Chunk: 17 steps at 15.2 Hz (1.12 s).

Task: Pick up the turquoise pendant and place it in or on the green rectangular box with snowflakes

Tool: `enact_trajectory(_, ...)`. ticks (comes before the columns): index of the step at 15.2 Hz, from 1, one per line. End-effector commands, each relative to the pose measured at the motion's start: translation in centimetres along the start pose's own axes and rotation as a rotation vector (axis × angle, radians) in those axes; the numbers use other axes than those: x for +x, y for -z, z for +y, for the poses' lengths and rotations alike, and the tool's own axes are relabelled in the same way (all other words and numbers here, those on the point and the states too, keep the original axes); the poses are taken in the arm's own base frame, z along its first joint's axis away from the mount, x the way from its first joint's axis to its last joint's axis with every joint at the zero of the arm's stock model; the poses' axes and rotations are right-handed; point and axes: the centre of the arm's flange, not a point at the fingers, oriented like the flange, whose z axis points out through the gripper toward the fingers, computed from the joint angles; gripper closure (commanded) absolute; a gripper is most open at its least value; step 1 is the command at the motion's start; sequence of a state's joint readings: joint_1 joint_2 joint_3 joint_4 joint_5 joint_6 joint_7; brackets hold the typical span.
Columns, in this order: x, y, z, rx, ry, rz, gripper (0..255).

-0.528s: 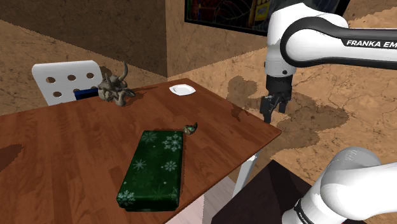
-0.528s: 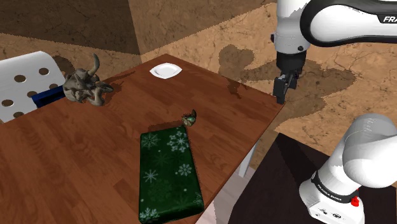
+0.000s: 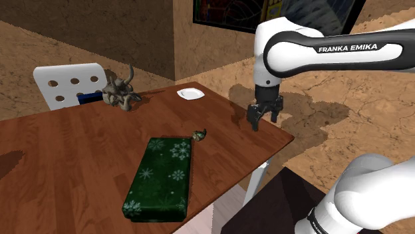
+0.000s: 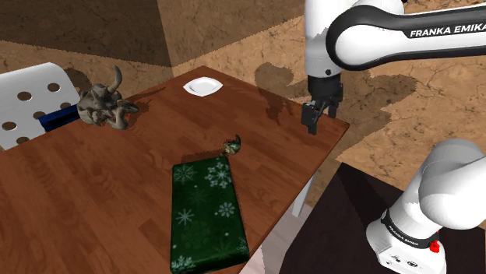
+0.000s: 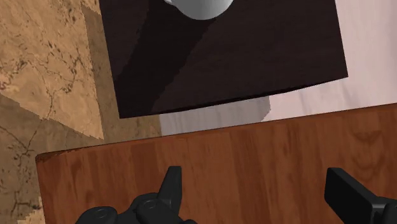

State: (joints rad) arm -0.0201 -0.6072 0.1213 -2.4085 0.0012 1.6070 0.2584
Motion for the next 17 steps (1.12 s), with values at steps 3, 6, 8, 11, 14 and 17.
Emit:
enact_trajectory(3,4.0,-1.7,-2.9,0.026,-0.081,-0.002,0)
enact_trajectory(6,7.2,-2.8,-4.8,0.045,-0.140,-0.004,0)
enact_trajectory(8,9.3,-3.5,-6.0,0.057,-0.179,-0.005,0)
enact_trajectory(11,12.6,-4.5,-7.6,0.076,-0.238,-0.007,0)
enact_trajectory(14,16.0,-5.4,-9.1,0.094,-0.297,-0.009,0)
enact_trajectory(17,19.5,-6.4,-10.3,0.113,-0.357,-0.011,0)
